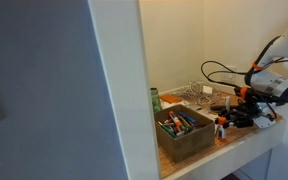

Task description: Remove the orange glue stick from the box and place it on the countertop.

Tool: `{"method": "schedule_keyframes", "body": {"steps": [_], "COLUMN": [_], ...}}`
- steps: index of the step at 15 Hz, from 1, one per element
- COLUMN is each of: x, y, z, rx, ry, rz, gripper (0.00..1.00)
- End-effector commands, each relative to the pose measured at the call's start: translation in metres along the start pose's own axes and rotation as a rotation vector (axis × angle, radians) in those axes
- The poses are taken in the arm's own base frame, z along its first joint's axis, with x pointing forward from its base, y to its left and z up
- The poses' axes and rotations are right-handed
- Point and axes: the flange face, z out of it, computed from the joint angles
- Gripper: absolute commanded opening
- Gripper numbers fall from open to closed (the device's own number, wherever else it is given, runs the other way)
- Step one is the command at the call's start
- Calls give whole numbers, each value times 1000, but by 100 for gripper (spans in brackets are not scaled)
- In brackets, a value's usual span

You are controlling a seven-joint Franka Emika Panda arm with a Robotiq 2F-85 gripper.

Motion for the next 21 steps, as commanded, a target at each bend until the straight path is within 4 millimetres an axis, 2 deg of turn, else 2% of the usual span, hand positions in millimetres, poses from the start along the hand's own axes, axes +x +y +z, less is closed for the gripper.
{"method": "schedule_keyframes", "body": {"steps": [1,5,9,13,15,18,21], "x": [-1,-10,-42,-94,-129,-185,-232], "y": [-7,-10,-15,-17,-17,-22,-21], "z": [-5,-6,-3,4,10,26,46], "rx": [9,-6,-71,-204,-284,-390,-500], "ry": [-26,-16,21,125,204,311,425], "rz": [-29,-44,-87,-104,-140,-223,-287], "gripper": [72,98,100,100,100,100,100]}}
